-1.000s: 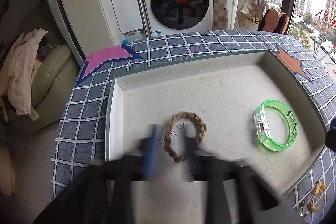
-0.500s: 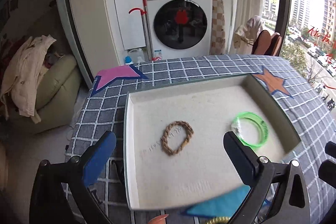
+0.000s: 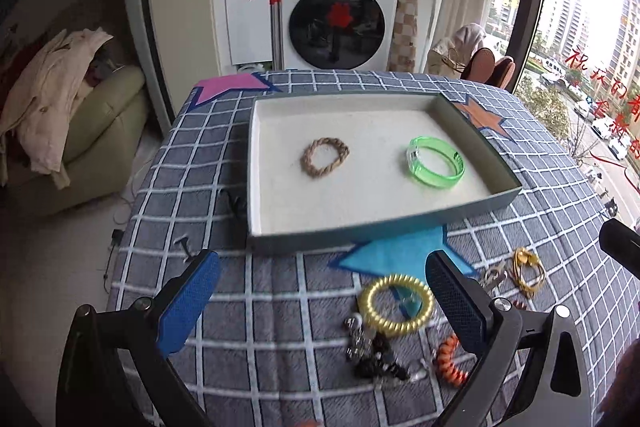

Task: Organize jewelry
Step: 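Withdraw both tools from the tray back toward the jewelry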

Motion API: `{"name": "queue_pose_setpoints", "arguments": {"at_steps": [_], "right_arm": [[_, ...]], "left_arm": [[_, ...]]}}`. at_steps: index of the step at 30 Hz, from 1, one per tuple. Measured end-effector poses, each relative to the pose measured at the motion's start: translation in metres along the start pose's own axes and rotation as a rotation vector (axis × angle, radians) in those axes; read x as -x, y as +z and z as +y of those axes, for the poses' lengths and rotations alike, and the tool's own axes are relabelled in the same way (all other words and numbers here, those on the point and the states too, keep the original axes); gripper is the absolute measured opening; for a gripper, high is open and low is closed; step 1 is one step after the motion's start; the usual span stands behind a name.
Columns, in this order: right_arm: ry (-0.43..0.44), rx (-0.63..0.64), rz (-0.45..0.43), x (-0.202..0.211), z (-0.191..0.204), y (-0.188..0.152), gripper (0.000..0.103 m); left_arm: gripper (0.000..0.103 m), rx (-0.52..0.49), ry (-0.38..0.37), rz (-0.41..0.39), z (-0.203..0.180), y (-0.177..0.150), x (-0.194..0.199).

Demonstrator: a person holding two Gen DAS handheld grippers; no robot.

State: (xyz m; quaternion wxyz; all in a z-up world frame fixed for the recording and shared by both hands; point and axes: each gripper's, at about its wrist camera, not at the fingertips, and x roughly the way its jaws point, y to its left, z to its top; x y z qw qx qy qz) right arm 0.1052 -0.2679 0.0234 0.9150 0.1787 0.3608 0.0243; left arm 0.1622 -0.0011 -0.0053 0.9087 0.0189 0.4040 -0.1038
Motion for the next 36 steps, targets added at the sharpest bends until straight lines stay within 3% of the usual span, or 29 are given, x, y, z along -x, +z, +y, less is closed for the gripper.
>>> {"name": "queue_pose_setpoints", "arguments": {"at_steps": [18,33,36], "right_arm": [[-0.083,-0.034,0.213,-0.011,-0.037,-0.063,0.103],[-0.135,-0.015,0.216,-0.016,-0.037,-0.065,0.103],[-0.135,-0.005,0.209,-0.019,-0.034,-0.061,0.098]], "left_arm": [[0.103,0.063,0.033,0.100,0.013,-0.061,0.008],[0.103,0.058,0.049,0.110,-0.001,-0.059,0.002],[0.103,0.058,0.045,0.106,-0.004,-0.058,0.001]]}}
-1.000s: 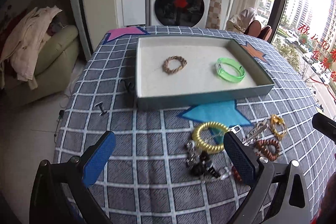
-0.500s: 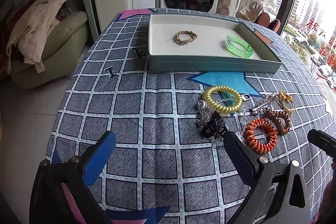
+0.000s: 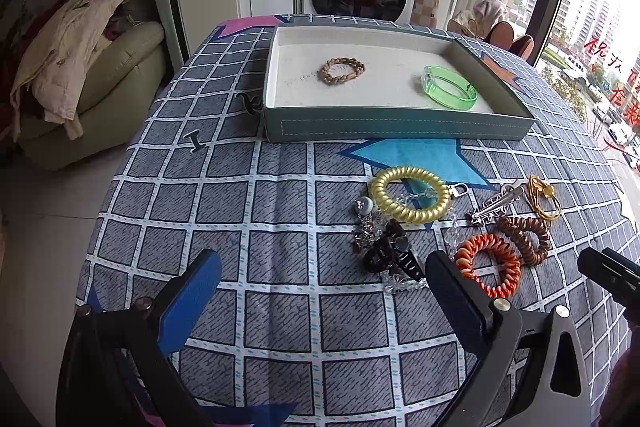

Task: Organize jewelry
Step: 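Withdraw both tools from the tray back toward the jewelry, then grasp the black hair clip with the left tool while the right tool grasps the brown coil band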

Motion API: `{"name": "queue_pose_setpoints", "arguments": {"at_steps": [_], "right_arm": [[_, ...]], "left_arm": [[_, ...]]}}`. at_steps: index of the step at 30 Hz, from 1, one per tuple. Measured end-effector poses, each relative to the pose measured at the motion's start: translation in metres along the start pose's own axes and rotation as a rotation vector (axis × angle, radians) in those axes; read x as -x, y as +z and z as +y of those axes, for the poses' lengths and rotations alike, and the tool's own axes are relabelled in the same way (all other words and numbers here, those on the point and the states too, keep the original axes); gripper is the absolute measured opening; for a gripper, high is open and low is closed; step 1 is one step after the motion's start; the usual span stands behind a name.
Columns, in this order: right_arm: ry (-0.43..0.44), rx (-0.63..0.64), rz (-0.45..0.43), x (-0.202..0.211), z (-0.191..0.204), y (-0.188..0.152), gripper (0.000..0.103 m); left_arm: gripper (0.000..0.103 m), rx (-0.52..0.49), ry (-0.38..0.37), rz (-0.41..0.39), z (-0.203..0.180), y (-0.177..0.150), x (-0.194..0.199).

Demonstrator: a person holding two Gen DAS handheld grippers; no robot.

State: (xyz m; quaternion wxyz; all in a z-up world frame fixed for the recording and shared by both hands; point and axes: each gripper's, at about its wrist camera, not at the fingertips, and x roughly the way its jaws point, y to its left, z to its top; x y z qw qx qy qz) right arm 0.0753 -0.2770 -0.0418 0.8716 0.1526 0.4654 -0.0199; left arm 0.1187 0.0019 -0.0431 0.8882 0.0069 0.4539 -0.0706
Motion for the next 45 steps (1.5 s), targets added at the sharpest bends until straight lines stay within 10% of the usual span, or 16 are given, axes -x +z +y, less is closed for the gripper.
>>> {"name": "queue_pose_setpoints", "arguments": {"at_steps": [11,19,24,45], "right_arm": [[0.034,0.065,0.037,-0.022,0.024,0.009,0.059],[0.010,0.131,0.042,-0.031,0.038,0.007,0.040],[-0.006,0.172,0.043,-0.032,0.044,0.004,0.016],[0.048,0.120,-0.002,-0.004,0.031,0.002,0.013]], "left_arm": [[0.096,-0.018,0.007,-0.008,-0.011,0.001,-0.002],[0.072,-0.049,-0.007,-0.024,-0.018,0.001,-0.001],[0.037,-0.059,-0.035,-0.035,-0.021,0.000,0.001],[0.023,-0.027,-0.201,-0.097,0.000,0.004,0.042]]}}
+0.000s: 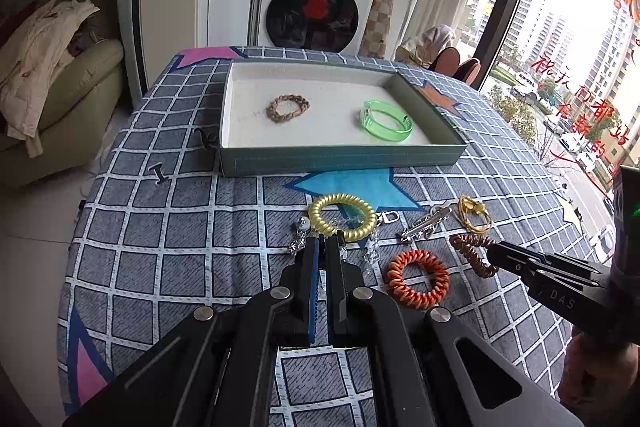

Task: Organize jewelry
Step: 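Grasp the black hair clip with the left tool while the right tool grasps the brown coil band, then carry the clip and brown coil band over the tray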

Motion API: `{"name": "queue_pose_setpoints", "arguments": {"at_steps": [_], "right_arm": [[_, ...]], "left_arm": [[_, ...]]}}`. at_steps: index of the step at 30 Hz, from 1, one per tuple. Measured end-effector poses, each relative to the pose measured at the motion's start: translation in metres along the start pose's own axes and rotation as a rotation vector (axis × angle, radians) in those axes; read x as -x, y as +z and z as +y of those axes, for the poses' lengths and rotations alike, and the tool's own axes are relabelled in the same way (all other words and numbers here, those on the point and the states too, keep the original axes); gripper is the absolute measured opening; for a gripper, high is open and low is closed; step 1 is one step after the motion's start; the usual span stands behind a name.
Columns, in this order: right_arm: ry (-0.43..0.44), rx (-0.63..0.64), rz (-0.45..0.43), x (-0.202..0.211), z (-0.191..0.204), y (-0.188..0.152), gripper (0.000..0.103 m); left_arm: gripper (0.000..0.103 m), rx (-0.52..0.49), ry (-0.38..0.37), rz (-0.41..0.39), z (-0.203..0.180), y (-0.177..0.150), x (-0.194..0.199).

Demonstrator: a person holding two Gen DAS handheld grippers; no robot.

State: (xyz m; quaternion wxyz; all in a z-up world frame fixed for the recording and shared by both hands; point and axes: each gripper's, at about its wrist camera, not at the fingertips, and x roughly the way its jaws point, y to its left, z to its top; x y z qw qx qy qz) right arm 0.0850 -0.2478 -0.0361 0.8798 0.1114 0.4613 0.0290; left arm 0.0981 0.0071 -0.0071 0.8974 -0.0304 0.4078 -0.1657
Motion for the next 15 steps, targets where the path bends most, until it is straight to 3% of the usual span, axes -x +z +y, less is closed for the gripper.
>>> {"name": "queue_pose_setpoints", "arguments": {"at_steps": [15], "right_arm": [[0.019,-0.015,-0.034,0.019,-0.001,0.021,0.013]], "left_arm": [[0.023,-0.016,-0.038,-0.072,-0.005,0.023,0.019]]}}
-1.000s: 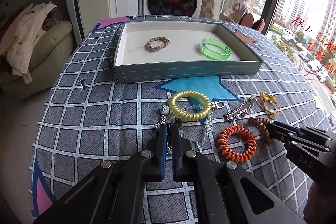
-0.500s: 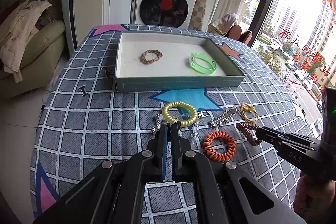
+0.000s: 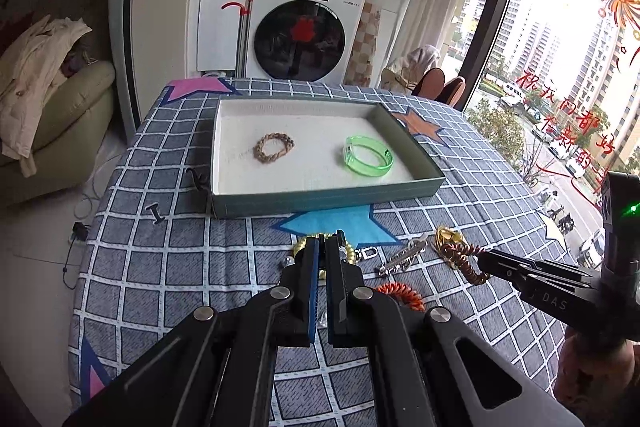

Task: Organize jewelry
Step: 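Carry the clip and brown coil band over the tray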

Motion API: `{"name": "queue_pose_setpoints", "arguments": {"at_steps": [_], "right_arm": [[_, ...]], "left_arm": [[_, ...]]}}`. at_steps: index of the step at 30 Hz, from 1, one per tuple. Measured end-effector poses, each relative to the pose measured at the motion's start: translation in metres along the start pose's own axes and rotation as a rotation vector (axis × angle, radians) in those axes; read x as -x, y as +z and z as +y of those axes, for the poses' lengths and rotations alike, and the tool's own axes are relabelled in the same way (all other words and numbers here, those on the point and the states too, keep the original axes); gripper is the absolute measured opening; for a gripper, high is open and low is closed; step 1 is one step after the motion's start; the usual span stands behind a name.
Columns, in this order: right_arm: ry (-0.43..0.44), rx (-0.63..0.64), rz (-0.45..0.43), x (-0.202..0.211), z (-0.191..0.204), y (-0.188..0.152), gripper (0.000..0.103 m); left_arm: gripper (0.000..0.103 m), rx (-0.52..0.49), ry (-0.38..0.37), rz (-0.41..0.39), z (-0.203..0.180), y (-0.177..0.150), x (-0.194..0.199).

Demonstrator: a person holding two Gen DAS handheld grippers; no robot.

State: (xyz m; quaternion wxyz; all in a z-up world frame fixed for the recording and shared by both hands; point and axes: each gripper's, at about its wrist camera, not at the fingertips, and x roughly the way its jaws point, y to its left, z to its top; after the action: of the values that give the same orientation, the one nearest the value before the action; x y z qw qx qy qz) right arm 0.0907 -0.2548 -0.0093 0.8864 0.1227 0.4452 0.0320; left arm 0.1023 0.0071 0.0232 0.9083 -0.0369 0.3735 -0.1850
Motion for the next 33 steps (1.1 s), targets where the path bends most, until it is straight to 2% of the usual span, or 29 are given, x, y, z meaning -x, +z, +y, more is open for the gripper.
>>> {"name": "queue_pose_setpoints", "arguments": {"at_steps": [14,33], "right_arm": [[0.014,0.020,-0.018,-0.004,0.009,0.030,0.013],[0.029,-0.001,-0.034,-0.037,0.006,0.093,0.013]], "left_arm": [[0.023,-0.003,-0.008,-0.041,0.007,0.025,-0.004],[0.023,0.002,0.002,-0.044,0.021,0.073,-0.040]]}}
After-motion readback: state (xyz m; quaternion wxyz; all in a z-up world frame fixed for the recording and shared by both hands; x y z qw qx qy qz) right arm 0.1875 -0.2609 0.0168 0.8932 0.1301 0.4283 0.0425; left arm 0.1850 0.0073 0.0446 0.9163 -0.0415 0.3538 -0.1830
